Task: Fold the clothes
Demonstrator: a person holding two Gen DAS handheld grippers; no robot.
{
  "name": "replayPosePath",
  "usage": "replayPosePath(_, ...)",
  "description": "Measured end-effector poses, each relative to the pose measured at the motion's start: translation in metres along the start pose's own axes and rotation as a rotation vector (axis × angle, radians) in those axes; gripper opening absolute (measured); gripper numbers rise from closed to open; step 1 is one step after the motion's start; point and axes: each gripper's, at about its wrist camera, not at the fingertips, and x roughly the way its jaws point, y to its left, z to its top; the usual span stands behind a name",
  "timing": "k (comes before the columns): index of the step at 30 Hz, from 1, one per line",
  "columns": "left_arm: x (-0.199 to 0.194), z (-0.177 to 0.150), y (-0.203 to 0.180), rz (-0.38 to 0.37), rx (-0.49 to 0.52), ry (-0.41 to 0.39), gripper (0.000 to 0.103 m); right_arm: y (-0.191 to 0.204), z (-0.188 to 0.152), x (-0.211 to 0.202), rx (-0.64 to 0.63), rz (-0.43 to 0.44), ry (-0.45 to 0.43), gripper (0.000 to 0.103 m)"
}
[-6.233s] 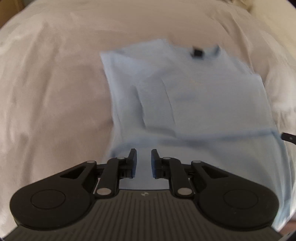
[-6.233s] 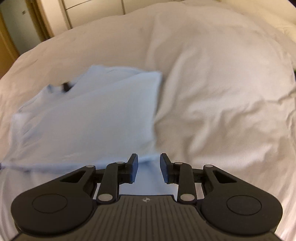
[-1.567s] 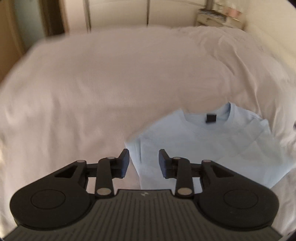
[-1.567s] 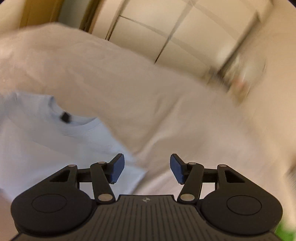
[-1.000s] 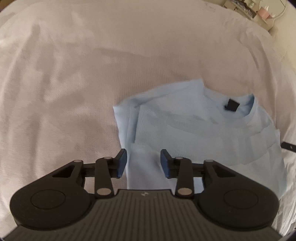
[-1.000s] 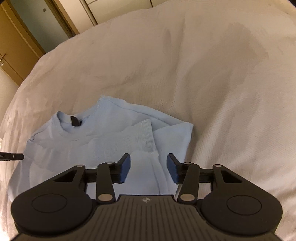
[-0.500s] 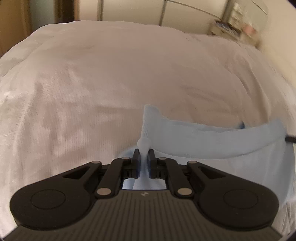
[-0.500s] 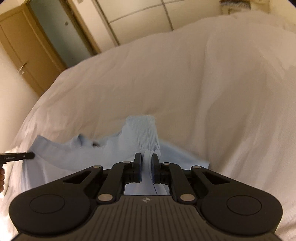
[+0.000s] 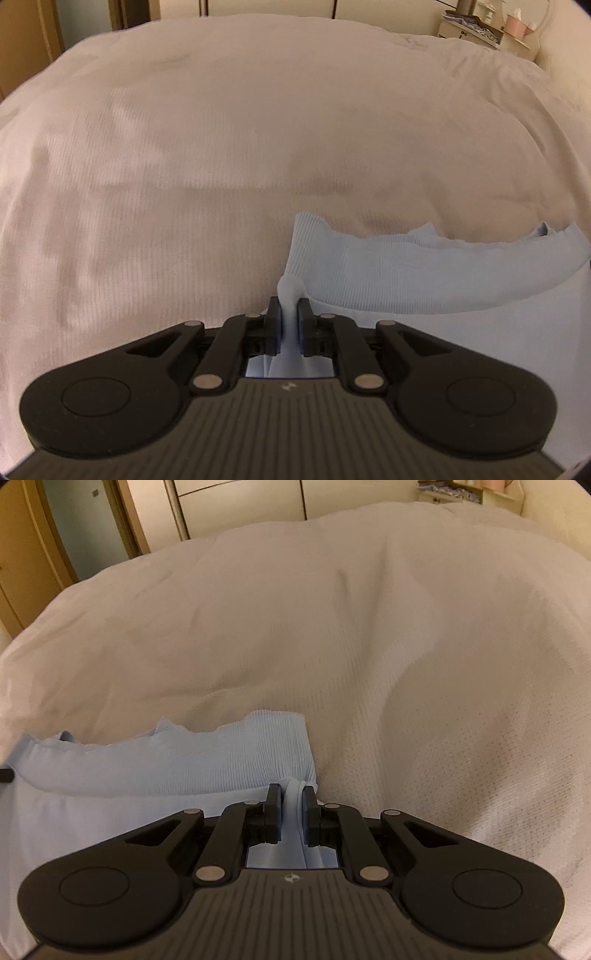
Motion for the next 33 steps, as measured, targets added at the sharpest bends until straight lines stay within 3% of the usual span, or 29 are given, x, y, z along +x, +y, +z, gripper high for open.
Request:
replayPosePath(2, 0.002, 0.0, 0.0, 0.004, 0.01, 0.014, 0.011, 0.006, 0.004, -0.004, 0.001, -0.025, -0.028, 0.009)
replayPosePath(3, 0.004, -0.001, 0.0, 0.016, 0.022, 0.034, 0.017, 0.009, 0.004, -0.001, 0.001, -0.041, -0.009, 0.011)
replayPosePath(4, 0.003, -0.002, 0.0, 0.038, 0.034, 0.045, 0.022, 0.012, 0.003, 0.003, 0.001, -0.057, 0.022, 0.021)
replayPosePath(5, -0.001, -0.003, 0.0, 0.067, 0.043, 0.045, 0.034, 0.007, 0.0, 0.001, 0.022, -0.077, 0.059, 0.034)
replayPosePath(8, -0.035, -0.007, 0.008, 0.114, 0.023, 0.016, 0.039, 0.0, -0.002, -0.022, 0.115, -0.117, 0.019, 0.054)
replayPosePath(12, -0.088, -0.03, 0.003, 0.126, 0.023, 0.003, 0.014, 0.01, -0.016, -0.08, 0.156, -0.116, -0.079, 0.055)
replayPosePath(16, -0.125, -0.073, -0.02, -0.024, 0.036, 0.035, 0.012, 0.043, -0.065, -0.12, 0.063, 0.007, -0.047, 0.053)
replayPosePath(18, -0.124, -0.096, -0.034, -0.055, 0.085, 0.057, 0.012, 0.064, -0.093, -0.118, -0.019, 0.035, 0.015, 0.045)
replayPosePath(20, -0.107, -0.117, -0.035, 0.013, 0.132, 0.112, 0.011, 0.076, -0.12, -0.106, -0.101, 0.008, 0.076, 0.03)
replayPosePath(21, -0.099, -0.126, -0.029, 0.06, 0.14, 0.137, 0.011, 0.076, -0.132, -0.099, -0.14, -0.037, 0.092, 0.028)
replayPosePath(24, -0.093, -0.135, 0.007, 0.095, 0.019, 0.182, 0.003, 0.059, -0.153, -0.081, -0.16, -0.15, 0.125, 0.027)
replayPosePath(28, -0.124, -0.127, 0.023, 0.121, -0.106, 0.174, 0.005, 0.021, -0.137, -0.094, 0.082, -0.11, 0.148, 0.033)
replayPosePath(31, -0.146, -0.125, 0.025, -0.013, -0.315, 0.177, 0.013, 0.01, -0.139, -0.124, 0.287, -0.033, 0.128, 0.036)
replayPosePath(33, -0.141, -0.133, 0.021, -0.091, -0.452, 0.194, 0.031, 0.009, -0.152, -0.136, 0.47, 0.076, 0.132, 0.049)
